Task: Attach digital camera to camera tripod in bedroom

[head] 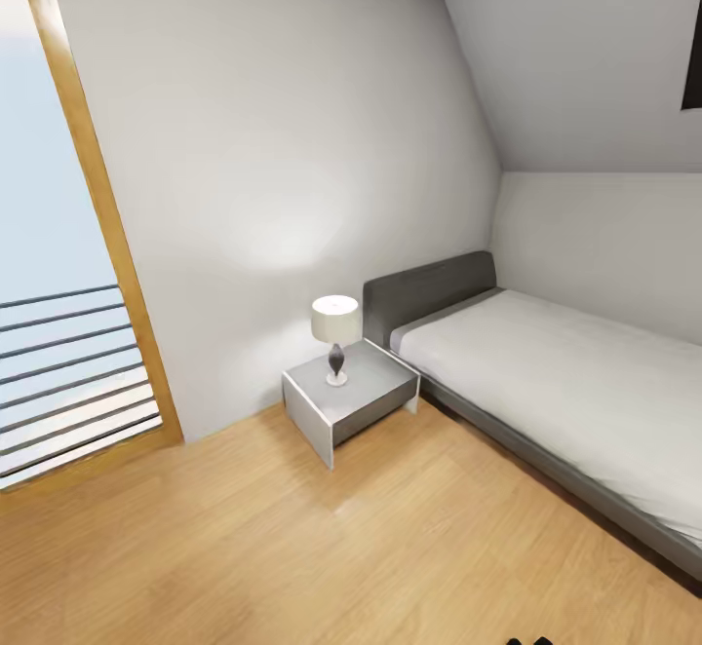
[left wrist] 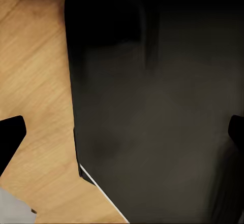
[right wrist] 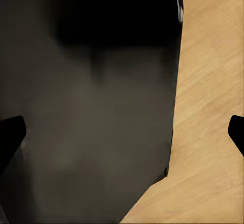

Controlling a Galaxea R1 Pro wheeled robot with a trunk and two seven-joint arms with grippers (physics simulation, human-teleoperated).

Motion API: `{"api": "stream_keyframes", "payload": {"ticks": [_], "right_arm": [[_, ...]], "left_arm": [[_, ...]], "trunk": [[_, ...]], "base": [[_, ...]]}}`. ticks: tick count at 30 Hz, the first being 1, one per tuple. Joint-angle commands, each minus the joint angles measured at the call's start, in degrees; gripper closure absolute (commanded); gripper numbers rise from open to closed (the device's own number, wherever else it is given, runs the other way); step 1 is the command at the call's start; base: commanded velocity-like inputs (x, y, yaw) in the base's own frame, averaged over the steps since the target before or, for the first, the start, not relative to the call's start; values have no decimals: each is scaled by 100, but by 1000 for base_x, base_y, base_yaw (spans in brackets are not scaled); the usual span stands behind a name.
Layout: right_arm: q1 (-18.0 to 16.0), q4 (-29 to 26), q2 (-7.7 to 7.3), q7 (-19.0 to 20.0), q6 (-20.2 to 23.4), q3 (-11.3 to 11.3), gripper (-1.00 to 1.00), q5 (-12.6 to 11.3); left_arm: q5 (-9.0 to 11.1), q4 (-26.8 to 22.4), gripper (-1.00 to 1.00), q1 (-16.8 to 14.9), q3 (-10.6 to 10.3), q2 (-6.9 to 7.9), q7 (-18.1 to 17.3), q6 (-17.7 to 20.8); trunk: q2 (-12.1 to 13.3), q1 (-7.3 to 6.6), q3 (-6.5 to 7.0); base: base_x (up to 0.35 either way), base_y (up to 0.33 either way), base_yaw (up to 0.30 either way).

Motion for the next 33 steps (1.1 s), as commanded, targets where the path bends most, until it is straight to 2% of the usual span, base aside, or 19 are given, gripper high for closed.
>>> {"api": "stream_keyframes", "payload": {"ticks": [1,8,18,25,33], "right_arm": [[-1,0,0,0,0,0,-100,0],[-10,0,-28,-9,-35,62,-100,62],[-10,-5,-51,-9,-274,62,-100,62],[-10,-1,-52,-9,-344,62,-100,63],[-10,0,-52,-5,-359,61,-100,62]], "left_arm": [[0,0,-100,-1,0,0,0,0],[18,16,-100,-10,33,-9,-9,-18],[339,-233,-100,-10,358,-28,-9,-318],[564,-243,-100,-10,585,-27,-9,-346],[780,-246,-100,-10,614,-26,-9,-351]], "trunk": [[-1,0,-3],[-1,0,-3],[-1,0,-3],[-1,0,-3],[-1,0,-3]], "base": [[0,0,0],[0,0,0],[0,0,0],[0,0,0],[0,0,0]]}}
